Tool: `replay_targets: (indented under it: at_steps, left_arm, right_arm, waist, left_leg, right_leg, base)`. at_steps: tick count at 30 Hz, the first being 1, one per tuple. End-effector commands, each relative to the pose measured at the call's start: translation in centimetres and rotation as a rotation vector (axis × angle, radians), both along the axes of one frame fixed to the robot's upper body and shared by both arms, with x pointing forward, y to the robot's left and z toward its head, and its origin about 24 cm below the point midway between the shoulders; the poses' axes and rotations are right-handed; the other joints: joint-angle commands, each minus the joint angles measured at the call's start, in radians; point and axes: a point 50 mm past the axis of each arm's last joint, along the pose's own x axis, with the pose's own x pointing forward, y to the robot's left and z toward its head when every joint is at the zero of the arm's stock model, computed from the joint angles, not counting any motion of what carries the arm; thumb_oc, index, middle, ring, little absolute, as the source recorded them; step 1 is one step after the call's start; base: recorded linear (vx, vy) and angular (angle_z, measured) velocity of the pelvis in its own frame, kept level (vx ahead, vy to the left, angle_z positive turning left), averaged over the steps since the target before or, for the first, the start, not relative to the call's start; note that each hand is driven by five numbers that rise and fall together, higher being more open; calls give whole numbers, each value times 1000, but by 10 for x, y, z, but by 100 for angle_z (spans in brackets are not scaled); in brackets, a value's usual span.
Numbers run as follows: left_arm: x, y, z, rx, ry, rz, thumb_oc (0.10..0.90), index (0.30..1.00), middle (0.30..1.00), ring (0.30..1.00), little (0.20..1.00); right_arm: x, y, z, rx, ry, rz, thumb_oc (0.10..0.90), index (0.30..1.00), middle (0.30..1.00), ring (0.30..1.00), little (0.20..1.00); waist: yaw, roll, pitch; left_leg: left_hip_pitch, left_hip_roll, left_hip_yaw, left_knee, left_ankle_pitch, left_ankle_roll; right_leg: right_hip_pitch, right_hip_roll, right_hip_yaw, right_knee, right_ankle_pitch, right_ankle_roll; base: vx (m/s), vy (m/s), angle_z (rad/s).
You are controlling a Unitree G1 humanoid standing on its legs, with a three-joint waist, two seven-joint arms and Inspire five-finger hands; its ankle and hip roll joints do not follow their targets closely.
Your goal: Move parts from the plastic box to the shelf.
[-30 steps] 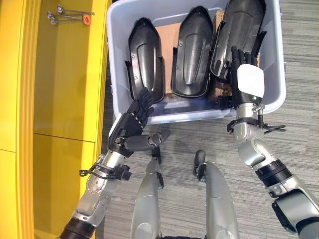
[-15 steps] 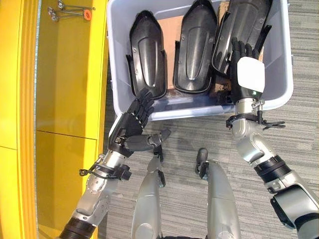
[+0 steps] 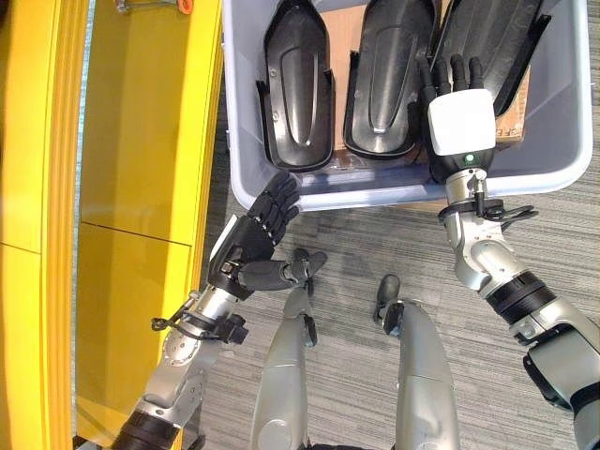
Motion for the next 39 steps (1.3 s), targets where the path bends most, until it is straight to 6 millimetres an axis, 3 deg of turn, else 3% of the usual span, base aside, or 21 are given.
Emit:
replay_targets:
  at_steps: [1,11,20,23,24,39]
  left_arm:
    - [-4,-6,35,-26,-212,-71,900,1000,1000,1000,1000]
    - [-1,-10,37,-12,-214,-91,900,1000,1000,1000,1000]
    - [-1,-16,38,-18,-216,-101,900,1000,1000,1000,1000]
    - [-1,-17,39,-23,-218,-96,900,1000,1000,1000,1000]
    - [-1,-17,39,-26,-214,-93,900,1000,1000,1000,1000]
    - [0,-19,40,-43,-212,-86,900,1000,1000,1000,1000]
  right_arm:
    - [12,-30,22,-3,-16,-156,900,1000,1000,1000,1000]
    - [20,-52,-2,265,26,-233,900,1000,1000,1000,1000]
    - [17,-71,-20,482,5,-334,900,1000,1000,1000,1000]
    - [17,-70,-21,504,-1,-320,482,415,415,415,415]
    - [17,-70,-19,506,-4,-321,400,300,300,300,300]
    - [13,-77,-28,527,20,-361,400,300,300,300,300]
  waist:
    - [31,20,-4]
    - [46,30,-4]
    - [36,39,-4]
    - [30,42,-4]
    - [28,41,-4]
    - [1,39,-4]
  left_leg:
    - [18,32,-27,86,-136,-2]
    - [4,30,-37,92,-135,1]
    - [13,32,-33,89,-139,2]
    - [19,34,-27,90,-140,2]
    - [19,34,-28,93,-142,1]
    - [41,42,-14,88,-142,-1]
  right_leg:
    - [70,-17,37,-36,-31,80]
    - [62,-16,33,-21,-34,77]
    - [62,-15,42,-21,-35,77]
    - [62,-13,49,-19,-36,76]
    - [63,-14,52,-18,-37,76]
    - [70,-5,73,-25,-36,74]
  base:
    - [1,-46,-1]
    - [4,-19,1]
    - [4,-4,1]
    - [14,21,0]
    - [0,0,0]
    - [3,7,-1]
